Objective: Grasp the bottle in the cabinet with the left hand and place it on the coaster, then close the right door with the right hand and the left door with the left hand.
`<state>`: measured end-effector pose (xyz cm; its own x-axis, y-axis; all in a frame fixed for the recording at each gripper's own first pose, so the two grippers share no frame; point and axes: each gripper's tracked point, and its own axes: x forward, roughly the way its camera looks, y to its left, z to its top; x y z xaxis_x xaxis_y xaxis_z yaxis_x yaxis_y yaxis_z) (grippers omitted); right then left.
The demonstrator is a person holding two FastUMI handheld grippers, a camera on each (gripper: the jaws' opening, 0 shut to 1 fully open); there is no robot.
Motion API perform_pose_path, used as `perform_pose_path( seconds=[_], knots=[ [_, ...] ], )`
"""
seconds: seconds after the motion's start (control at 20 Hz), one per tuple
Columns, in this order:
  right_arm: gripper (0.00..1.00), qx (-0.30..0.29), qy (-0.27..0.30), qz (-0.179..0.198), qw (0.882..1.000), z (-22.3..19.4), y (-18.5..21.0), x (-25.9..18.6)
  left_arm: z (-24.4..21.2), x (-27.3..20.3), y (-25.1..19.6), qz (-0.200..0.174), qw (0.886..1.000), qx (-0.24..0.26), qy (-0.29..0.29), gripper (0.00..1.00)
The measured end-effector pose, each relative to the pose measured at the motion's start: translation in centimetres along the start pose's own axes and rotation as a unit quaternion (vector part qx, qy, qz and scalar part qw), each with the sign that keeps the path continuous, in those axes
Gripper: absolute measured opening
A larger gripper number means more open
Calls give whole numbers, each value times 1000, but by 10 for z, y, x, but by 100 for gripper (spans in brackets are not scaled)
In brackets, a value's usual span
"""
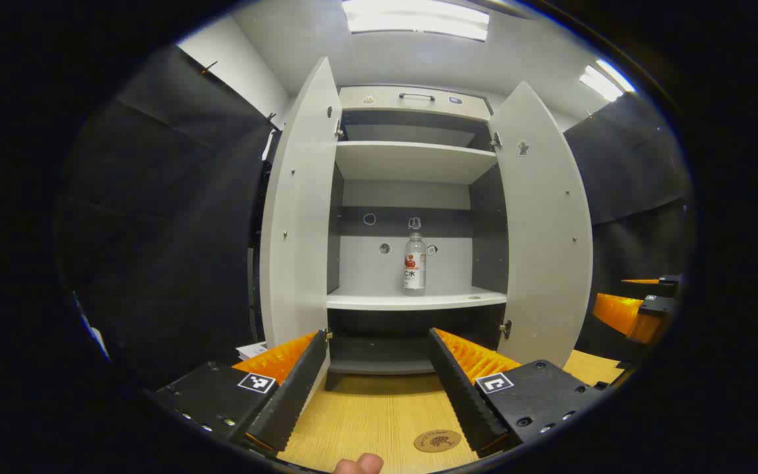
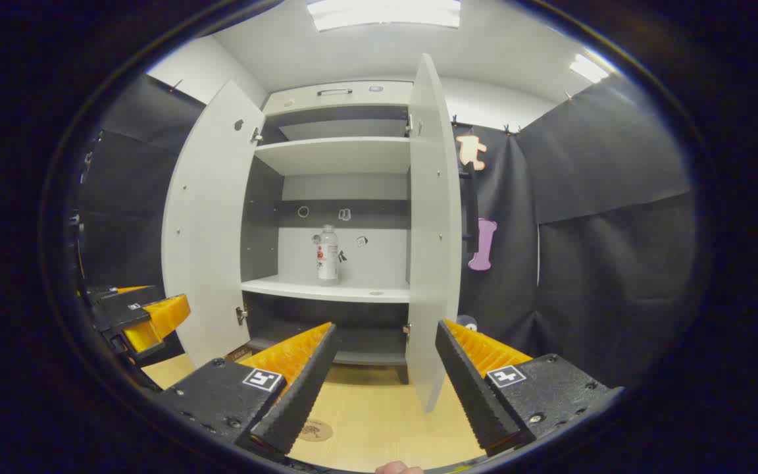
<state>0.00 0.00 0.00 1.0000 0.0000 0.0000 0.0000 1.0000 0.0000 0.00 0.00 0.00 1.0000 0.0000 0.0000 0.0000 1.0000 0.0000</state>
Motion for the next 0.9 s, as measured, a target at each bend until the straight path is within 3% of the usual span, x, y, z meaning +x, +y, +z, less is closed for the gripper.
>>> perform_pose_path(
  seconds=[0.9],
  knots=[
    [98, -8, 4, 8, 1000, -3, 15, -7, 4, -5, 9, 3, 1000, -5, -3, 94]
  ],
)
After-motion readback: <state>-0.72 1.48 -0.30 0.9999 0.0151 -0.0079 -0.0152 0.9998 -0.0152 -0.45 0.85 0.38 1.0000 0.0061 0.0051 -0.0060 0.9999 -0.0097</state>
